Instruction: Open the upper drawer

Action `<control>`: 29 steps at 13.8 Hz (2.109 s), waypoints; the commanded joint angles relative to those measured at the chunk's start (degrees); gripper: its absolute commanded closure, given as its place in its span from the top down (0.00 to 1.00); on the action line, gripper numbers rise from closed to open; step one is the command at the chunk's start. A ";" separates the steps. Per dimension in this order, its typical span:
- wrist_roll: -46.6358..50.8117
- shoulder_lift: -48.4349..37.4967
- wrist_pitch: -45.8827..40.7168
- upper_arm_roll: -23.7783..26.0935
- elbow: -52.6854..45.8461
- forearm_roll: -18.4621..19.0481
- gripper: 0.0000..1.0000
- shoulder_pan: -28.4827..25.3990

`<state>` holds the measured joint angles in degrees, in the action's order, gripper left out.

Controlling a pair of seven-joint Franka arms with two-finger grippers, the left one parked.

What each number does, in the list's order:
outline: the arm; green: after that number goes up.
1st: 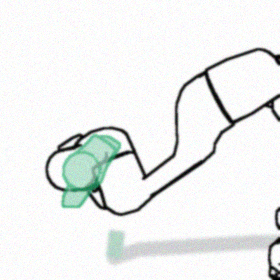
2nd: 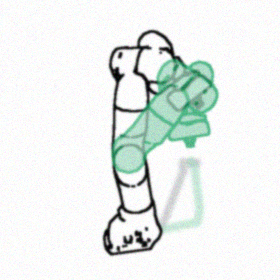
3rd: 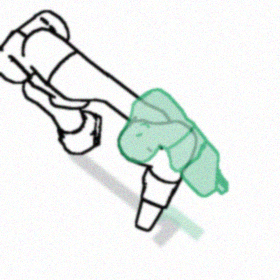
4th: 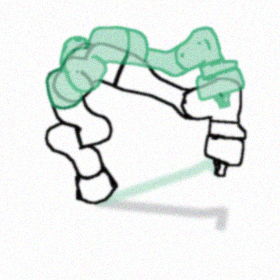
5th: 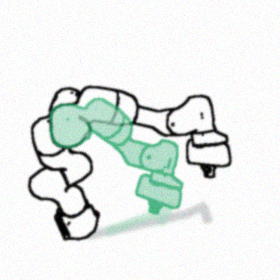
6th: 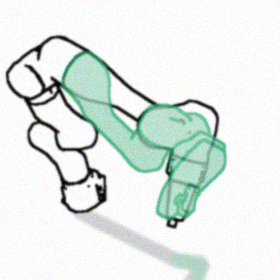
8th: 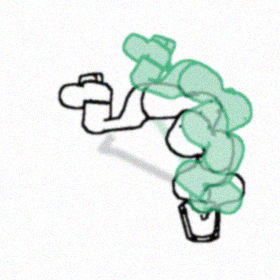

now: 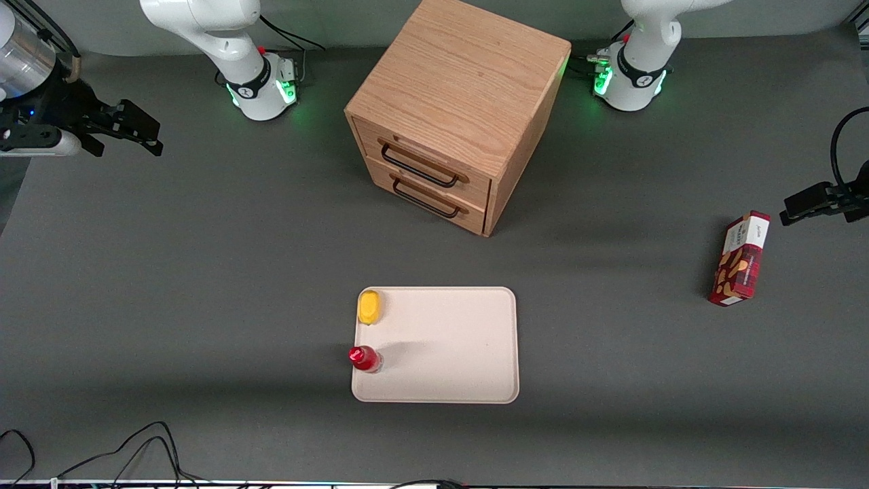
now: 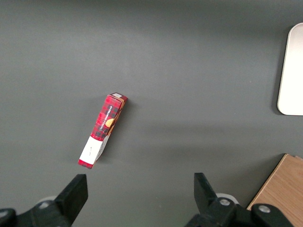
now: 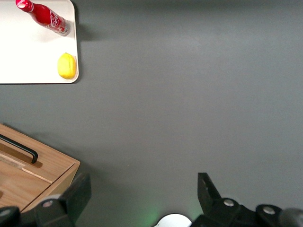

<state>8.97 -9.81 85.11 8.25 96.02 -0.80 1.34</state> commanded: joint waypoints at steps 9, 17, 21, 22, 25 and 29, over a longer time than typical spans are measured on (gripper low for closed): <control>-3.67 0.41 -5.03 -0.61 -3.46 -3.33 1.00 0.51; -21.40 10.24 -8.03 9.93 -13.14 -17.57 1.00 0.33; -26.63 19.54 -5.14 19.05 -12.97 -20.92 1.00 0.24; -26.63 21.92 -3.04 22.22 -12.53 -19.69 1.00 0.15; -25.84 28.77 2.32 28.31 -10.95 -15.02 1.00 -0.38; -25.93 31.34 13.14 30.60 -3.66 -14.94 1.00 -0.99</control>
<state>-16.43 20.84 94.61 37.42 89.91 -16.41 0.09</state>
